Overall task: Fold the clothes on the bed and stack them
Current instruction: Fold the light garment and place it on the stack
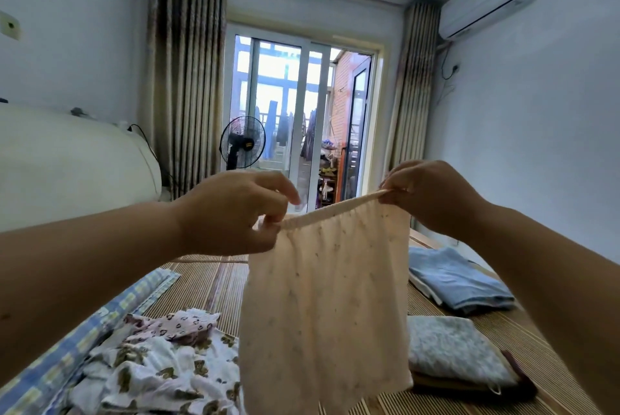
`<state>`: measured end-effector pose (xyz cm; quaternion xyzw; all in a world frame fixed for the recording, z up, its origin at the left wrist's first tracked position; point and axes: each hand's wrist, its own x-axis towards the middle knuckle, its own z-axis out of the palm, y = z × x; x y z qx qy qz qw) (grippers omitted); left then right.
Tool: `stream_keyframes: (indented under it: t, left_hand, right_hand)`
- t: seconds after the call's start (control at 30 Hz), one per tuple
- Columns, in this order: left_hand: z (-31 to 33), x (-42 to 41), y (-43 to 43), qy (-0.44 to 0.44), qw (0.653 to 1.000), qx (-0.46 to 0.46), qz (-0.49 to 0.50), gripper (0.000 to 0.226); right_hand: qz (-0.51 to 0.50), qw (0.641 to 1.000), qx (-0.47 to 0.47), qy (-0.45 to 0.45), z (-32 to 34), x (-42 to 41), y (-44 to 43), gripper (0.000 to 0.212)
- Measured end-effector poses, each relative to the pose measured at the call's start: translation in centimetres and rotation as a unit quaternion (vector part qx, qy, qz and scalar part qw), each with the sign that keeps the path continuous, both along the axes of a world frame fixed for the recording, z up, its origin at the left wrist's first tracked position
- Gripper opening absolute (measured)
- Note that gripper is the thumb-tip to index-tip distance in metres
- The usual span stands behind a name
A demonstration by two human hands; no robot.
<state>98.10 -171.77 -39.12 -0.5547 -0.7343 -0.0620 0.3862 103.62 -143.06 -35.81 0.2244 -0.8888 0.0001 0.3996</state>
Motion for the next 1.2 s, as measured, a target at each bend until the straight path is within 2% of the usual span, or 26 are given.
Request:
stream_keyframes:
  t: [0.1,0.23,0.33,0.4,0.47,0.57,0.67,0.73,0.77,0.87,0.97,1.07,1.13,1.2]
  left_hand:
    - [-0.3,1.2,1.6,-0.060,0.997,-0.036,-0.028,0.020]
    - [-0.8,0.9,2.1,-0.120,0.975,-0.140,0.127,0.020]
    - [-0.5,0.1,0.9,-0.063,0.960,-0.162,0.219,0.038]
    - [-0.4,-0.2,0.0,-0.005,0.964,-0.173,0.204,0.040]
    - [-0.5,-0.2,-0.6,0.049,0.971,-0.172,0.156,0.040]
    - [-0.3,0.4,-0.9,-0.007,0.987,-0.089,0.136,0.059]
    - [-0.2,0.5,-1.4,0.003,0.999,-0.017,0.031,0.042]
    - [-0.3,0.5,-1.7,-0.029,0.999,-0.020,0.025,0.032]
    - [-0.4,0.4,-1.9,-0.072,0.996,-0.023,0.044,0.032]
    - [-0.2,-0.2,-2.0,-0.219,0.971,0.010,0.099,0.046]
    - [0.5,-0.1,-2.2,-0.332,0.928,0.159,0.053,0.041]
    - [0.9,0.1,-1.9,-0.395,0.872,0.288,-0.030,0.023]
    - [1.1,0.1,-1.6,-0.413,0.849,0.327,-0.048,0.011]
    - [1.2,-0.1,-1.6,-0.428,0.840,0.330,-0.040,0.003]
  right_hand:
    - [0.023,0.999,-0.017,-0.036,-0.4,0.4,0.3,0.018]
    - [-0.016,0.989,-0.031,-0.144,-1.2,0.4,1.0,0.032]
    - [-0.063,0.980,0.003,-0.190,-2.0,0.1,1.6,0.031]
    - [-0.086,0.973,0.008,-0.213,-2.1,0.1,1.9,0.026]
    - [-0.075,0.966,-0.038,-0.245,-2.1,0.2,1.9,0.031]
    - [-0.048,0.959,-0.132,-0.247,-2.2,-0.1,1.3,0.038]
    - [-0.007,0.951,-0.218,-0.221,-2.1,-0.4,0.8,0.037]
    - [0.020,0.940,-0.251,-0.230,-1.8,-0.2,0.6,0.033]
    - [0.033,0.935,-0.261,-0.237,-1.6,0.0,0.5,0.029]
    - [0.097,0.905,-0.324,-0.259,-1.3,0.2,0.3,0.011]
    - [0.149,0.859,-0.388,-0.300,-0.9,0.6,0.7,0.011]
    - [0.167,0.817,-0.412,-0.367,-0.6,0.6,1.2,0.019]
    - [0.185,0.784,-0.448,-0.389,-0.6,0.6,1.3,0.013]
    - [0.198,0.762,-0.480,-0.387,-0.7,0.4,1.5,0.014]
